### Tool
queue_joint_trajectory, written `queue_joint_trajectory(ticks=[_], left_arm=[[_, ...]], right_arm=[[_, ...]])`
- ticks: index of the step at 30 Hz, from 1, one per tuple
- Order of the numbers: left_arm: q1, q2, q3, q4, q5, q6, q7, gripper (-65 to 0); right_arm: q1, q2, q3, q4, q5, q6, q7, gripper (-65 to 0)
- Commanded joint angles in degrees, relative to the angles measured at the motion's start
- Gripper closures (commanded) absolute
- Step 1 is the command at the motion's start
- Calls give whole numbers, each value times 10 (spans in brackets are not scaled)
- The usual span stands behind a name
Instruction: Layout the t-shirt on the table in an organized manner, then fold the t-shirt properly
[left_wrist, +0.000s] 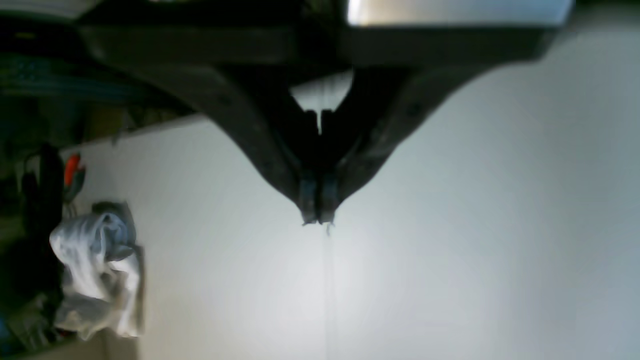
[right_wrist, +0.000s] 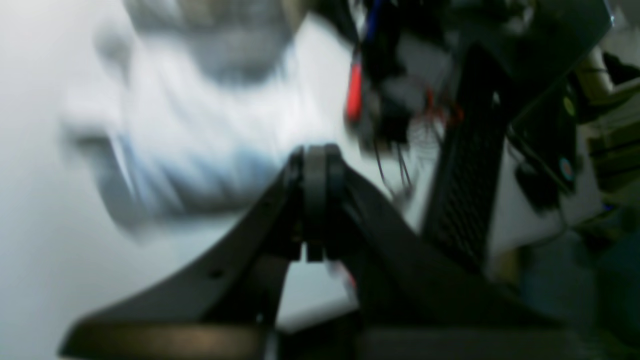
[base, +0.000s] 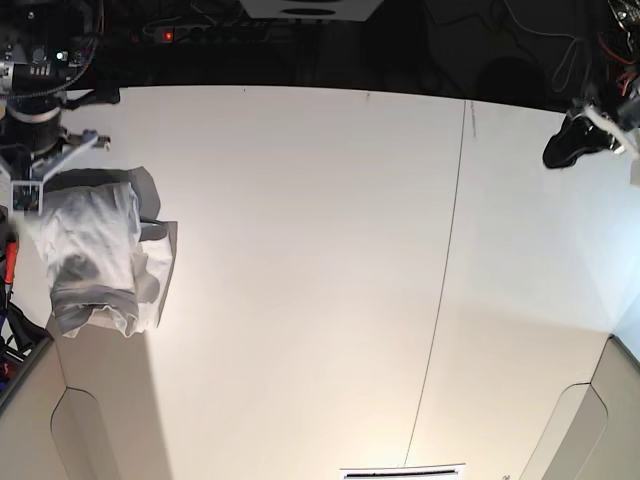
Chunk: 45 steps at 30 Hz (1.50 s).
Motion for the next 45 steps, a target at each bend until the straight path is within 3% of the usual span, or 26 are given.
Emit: queue_joint_trajectory(ticks=[1, 4, 7, 10, 14, 19, 23, 26, 30, 35, 39, 43, 45], left_arm=[[22, -8, -18, 10, -28, -5, 5, 0], [83, -9, -48, 10, -39, -5, 28, 0], [143, -16, -46, 4, -39, -5, 28, 0], [193, -37, -23, -27, -35, -5, 0, 0], [226, -63, 45, -124, 44, -5, -122, 0], [211, -72, 167, -292, 173, -5, -359, 0], [150, -71, 277, -436, 279, -5, -513, 0], [85, -69, 356, -527, 342, -5, -584, 0], [-9, -53, 444, -602, 437, -5, -632, 0], [-103, -31, 564, -640, 516, 140, -654, 0], [-141, -14, 634, -643, 518, 207, -654, 0], [-151, 4, 649, -642, 518, 213, -654, 0], [-151, 10, 649, -642, 518, 212, -654, 0]], right_arm=[[-22, 11, 2, 11, -7, -3, 4, 0], [-89, 27, 2, 10, 23, 4, -5, 0], [-148, 30, 2, 2, 90, 44, 2, 0], [-193, 30, 2, -31, 169, 101, 44, 0], [-201, 30, 2, -140, 242, 169, 92, 0], [-149, 30, 1, -356, 318, 241, 141, 0], [-79, 30, 1, -575, 353, 306, 276, 0], [-13, 28, -2, -746, 369, 336, 401, 0], [91, 15, -5, -920, 379, 339, 430, 0], [209, -30, -5, -994, 326, 303, 381, 0], [260, -69, -5, -994, 313, 288, 331, 0], [281, -101, -8, -994, 313, 263, 318, 0], [281, -115, -26, -994, 313, 231, 319, 0]])
